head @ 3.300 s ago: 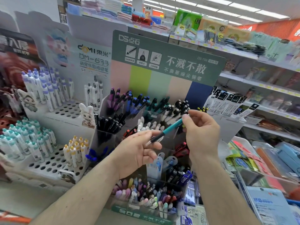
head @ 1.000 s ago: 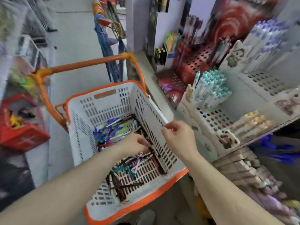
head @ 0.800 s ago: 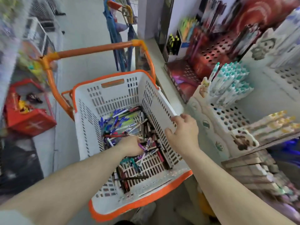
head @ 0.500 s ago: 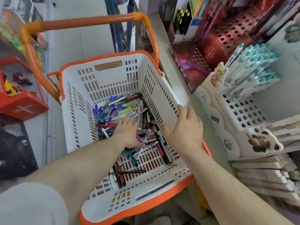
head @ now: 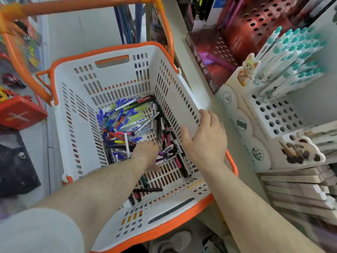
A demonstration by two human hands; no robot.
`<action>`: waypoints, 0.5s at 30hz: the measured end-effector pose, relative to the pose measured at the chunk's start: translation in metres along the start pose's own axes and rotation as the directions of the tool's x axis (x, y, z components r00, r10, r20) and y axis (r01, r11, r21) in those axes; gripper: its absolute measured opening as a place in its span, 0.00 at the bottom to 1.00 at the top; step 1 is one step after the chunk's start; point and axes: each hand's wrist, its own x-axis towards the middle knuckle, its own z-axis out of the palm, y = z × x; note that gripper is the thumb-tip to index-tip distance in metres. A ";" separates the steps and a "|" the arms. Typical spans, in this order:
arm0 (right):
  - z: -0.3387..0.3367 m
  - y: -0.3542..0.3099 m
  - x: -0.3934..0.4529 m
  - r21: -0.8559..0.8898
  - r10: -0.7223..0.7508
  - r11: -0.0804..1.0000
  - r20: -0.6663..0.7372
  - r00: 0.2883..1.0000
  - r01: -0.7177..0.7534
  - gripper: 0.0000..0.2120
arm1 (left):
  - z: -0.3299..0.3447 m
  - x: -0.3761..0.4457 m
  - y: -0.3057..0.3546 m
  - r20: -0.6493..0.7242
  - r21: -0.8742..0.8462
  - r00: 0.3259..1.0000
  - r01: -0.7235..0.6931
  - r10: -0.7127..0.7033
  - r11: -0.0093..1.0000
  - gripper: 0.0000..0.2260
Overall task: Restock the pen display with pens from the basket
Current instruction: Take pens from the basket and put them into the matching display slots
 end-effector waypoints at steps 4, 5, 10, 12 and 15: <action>0.000 0.001 -0.001 0.034 -0.008 0.999 -0.050 0.999 0.010 0.24 | -0.007 -0.007 0.004 0.122 0.012 0.981 -0.151 0.149 0.988 0.16; 0.000 0.001 0.000 0.040 -0.006 0.999 -0.059 0.998 0.009 0.24 | -0.009 -0.010 0.007 0.146 0.062 0.973 -0.191 0.181 0.980 0.12; -0.004 0.001 0.002 0.088 0.025 0.996 0.016 1.000 -0.026 0.24 | -0.019 -0.019 0.008 0.163 -0.039 0.966 -0.197 0.201 0.980 0.14; -0.008 0.001 0.004 0.118 0.041 0.992 0.072 0.997 -0.049 0.25 | -0.029 -0.024 0.003 0.081 -0.274 0.984 -0.129 0.157 0.953 0.15; -0.020 -0.001 0.008 0.231 0.105 0.963 0.165 0.981 -0.142 0.26 | -0.053 -0.034 -0.007 -0.050 -0.666 0.999 -0.044 0.015 0.745 0.11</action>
